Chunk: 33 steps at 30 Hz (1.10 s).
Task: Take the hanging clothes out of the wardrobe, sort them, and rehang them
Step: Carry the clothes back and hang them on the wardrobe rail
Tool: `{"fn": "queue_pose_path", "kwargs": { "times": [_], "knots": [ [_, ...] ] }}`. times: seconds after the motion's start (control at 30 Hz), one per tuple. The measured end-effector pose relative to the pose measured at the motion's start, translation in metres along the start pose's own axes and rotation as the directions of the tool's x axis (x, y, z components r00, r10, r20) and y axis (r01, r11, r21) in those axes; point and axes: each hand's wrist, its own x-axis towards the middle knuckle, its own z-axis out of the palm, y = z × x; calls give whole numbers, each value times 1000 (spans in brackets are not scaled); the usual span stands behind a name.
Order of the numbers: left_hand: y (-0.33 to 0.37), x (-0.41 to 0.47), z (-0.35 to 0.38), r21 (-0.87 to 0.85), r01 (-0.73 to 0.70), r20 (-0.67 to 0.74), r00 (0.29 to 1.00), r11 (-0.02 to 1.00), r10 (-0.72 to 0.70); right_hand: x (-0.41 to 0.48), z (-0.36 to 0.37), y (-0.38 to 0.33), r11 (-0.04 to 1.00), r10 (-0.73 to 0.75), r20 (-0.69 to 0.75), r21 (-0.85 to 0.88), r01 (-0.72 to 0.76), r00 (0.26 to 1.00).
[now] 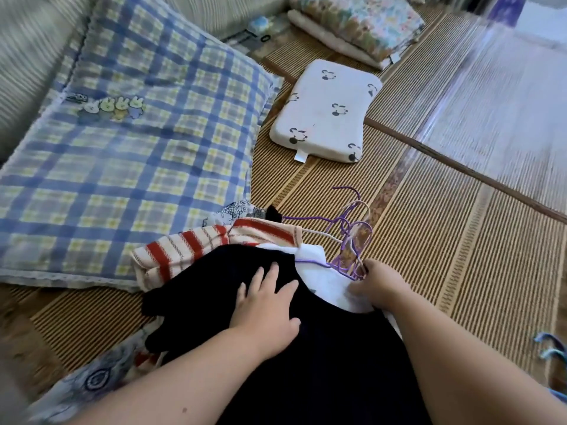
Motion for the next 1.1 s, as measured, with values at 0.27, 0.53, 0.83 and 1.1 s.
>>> {"fn": "queue_pose_path", "kwargs": {
  "times": [0.27,0.53,0.83,1.1],
  "knots": [
    [23,-15,-51,-199,-57,-308,951,978,-7,-33,-25,1,936,-221,-141,247,250,965],
    [85,-46,-126,-256,-268,-543,835,929,91,-99,-79,-41,836,-410,-262,276,475,874],
    [127,-130,-250,-443,-225,-745,631,868,-217,-219,-172,-84,704,-546,-331,317,636,770],
    [171,-256,-364,-372,-465,-895,410,804,-177,-363,-298,-102,631,-611,-381,296,718,694]
  ]
}}
